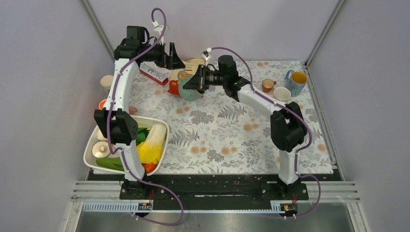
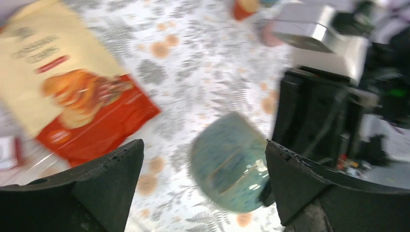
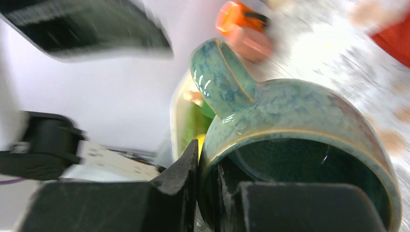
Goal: Turn the mug right side up
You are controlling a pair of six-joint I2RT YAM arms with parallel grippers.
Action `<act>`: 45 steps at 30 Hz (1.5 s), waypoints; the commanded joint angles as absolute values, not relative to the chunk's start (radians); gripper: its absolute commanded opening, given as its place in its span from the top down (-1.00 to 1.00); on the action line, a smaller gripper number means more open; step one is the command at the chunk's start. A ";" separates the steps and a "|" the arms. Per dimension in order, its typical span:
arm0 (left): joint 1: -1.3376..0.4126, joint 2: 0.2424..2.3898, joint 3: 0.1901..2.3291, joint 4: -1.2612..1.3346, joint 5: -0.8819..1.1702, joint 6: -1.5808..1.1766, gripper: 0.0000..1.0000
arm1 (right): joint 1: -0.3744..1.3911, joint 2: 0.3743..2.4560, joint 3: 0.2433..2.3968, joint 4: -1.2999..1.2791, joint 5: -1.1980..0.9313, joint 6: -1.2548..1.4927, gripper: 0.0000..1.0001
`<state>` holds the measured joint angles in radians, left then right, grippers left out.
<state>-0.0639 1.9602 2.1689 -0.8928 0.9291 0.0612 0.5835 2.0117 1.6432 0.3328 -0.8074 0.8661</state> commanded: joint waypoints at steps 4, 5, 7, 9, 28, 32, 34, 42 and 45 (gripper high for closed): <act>-0.029 1.897 2.203 -0.939 0.383 0.221 -0.98 | 0.479 1.870 1.726 -0.458 -0.384 0.180 1.00; -0.026 1.898 2.198 -0.954 0.353 0.254 -0.98 | 0.462 1.896 1.760 -0.526 -0.315 0.119 1.00; -0.025 1.904 2.183 -0.989 0.285 0.323 -0.98 | 0.437 1.963 1.855 -0.649 -0.190 0.056 1.00; -0.025 1.916 2.167 -1.029 0.204 0.388 -0.98 | 0.413 2.042 1.961 -0.749 -0.095 0.009 1.00; 0.092 1.964 1.958 -1.125 -0.048 0.704 -0.98 | 0.275 2.377 2.274 -0.966 -0.098 -0.007 1.00; 0.110 2.018 1.993 -1.183 -0.086 0.753 -0.98 | 0.269 2.347 2.218 -0.936 -0.123 0.026 0.54; 0.122 2.040 2.015 -1.202 -0.110 0.781 -0.98 | 0.268 2.329 2.207 -0.937 -0.125 0.023 0.20; 0.127 2.032 1.996 -1.410 0.043 1.224 -0.92 | 0.270 2.230 2.190 -0.956 -0.161 0.005 -0.59; 0.132 1.991 1.915 -1.392 0.034 1.444 -0.87 | 0.269 2.201 2.210 -0.976 -0.174 -0.036 -0.92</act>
<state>0.1299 2.0655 1.9766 -1.3212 -0.0227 1.0859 0.2646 2.3219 2.1822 -0.9665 -0.1333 0.0036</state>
